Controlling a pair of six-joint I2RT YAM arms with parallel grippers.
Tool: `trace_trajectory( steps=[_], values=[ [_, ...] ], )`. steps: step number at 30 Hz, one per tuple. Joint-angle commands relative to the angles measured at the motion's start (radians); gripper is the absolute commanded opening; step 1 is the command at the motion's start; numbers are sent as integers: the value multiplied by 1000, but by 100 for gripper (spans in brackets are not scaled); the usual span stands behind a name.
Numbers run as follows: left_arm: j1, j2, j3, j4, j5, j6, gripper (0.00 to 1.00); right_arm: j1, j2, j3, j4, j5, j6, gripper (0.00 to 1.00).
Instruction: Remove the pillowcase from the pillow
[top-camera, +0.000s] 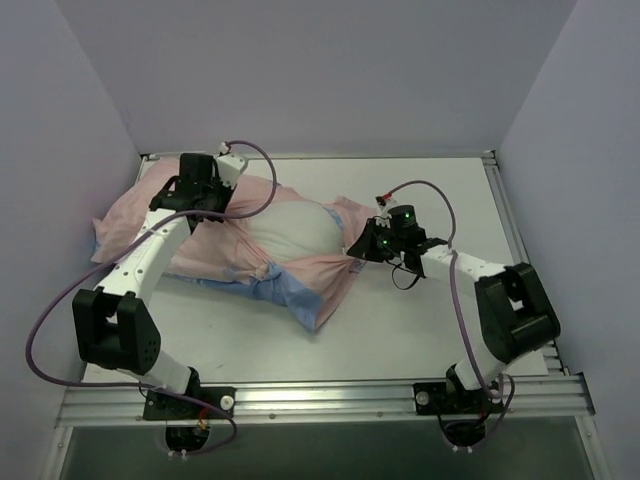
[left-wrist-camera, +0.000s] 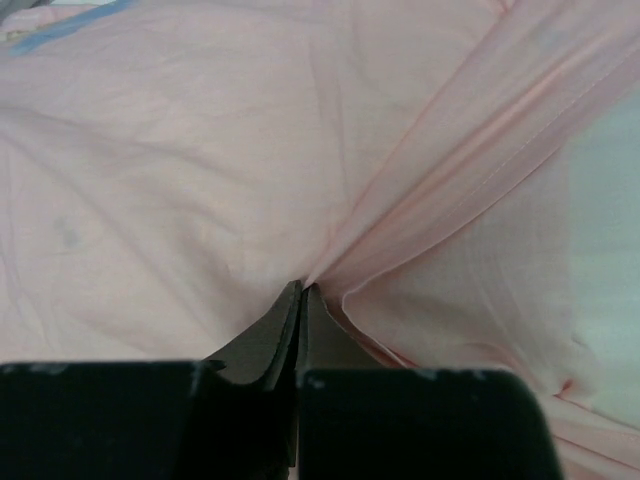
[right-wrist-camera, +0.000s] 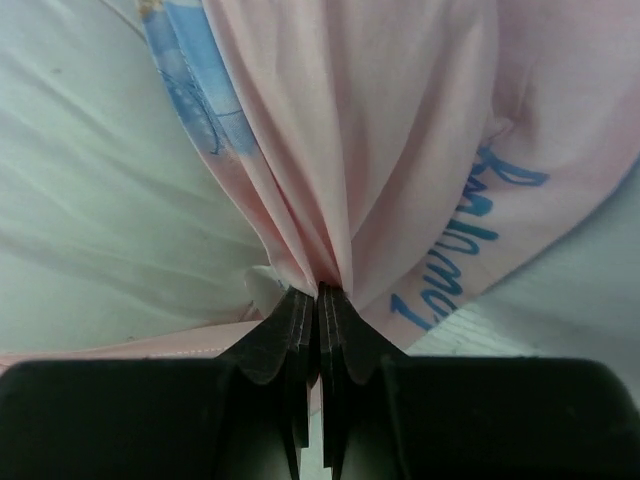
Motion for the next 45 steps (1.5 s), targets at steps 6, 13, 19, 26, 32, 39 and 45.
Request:
trace_trajectory(
  steps=[6, 13, 19, 26, 32, 39, 45],
  values=[
    [57, -51, -11, -64, -10, 148, 10, -11, 239, 5, 40, -108, -69, 0],
    [-199, -15, 338, -281, 227, 103, 94, 40, 149, 86, 6, -124, -57, 0],
    [-420, 149, 607, -388, 283, 95, 94, 49, 124, 97, 55, -163, 11, 0],
    [-509, 304, 480, -310, 140, 125, 94, 18, 95, 62, 118, -179, 88, 0],
    [-531, 401, 448, -209, -22, 168, 94, 15, 92, 54, 149, -199, 117, 0],
    [-476, 443, 397, -193, -101, 140, 2, -3, 52, 13, 138, -182, 112, 0],
    [-462, 268, 203, -155, -53, 161, 2, -108, 44, -22, 72, -131, 68, 0]
  ],
)
